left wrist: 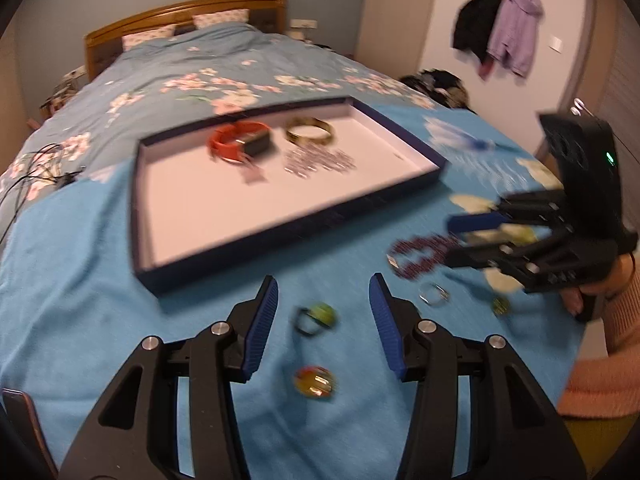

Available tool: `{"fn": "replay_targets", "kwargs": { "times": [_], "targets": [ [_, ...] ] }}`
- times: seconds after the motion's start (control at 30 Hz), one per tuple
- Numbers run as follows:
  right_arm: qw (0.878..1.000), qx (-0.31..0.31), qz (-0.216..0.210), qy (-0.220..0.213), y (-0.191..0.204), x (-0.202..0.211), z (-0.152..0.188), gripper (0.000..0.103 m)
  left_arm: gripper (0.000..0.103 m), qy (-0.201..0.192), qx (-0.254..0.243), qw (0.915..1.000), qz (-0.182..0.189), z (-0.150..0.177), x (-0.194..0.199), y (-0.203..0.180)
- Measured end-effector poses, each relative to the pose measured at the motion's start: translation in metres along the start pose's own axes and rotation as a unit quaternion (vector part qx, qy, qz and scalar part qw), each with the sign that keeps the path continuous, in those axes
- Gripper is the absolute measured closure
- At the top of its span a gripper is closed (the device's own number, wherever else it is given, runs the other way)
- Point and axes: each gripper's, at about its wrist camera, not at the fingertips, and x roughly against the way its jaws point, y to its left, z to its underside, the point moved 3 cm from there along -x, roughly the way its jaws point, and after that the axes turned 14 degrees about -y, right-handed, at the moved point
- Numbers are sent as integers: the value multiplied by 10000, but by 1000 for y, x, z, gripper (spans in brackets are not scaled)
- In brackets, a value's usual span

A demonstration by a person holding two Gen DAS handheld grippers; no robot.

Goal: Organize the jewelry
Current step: 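Grasp the dark purple beaded bracelet with the right tool while the left tool grasps the black ring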

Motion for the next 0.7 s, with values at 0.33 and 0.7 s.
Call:
{"fn": "replay_targets", "kwargs": {
  "times": [0.33,0.7],
  "targets": [
    [9993,240,302,10,5,-2,2,72,56,246,-274,9988,328,17,-9,-33],
    [9995,162,259,-6,0,0,2,96,62,422,-412,9972,461,22,-23,-46]
  ]
}}
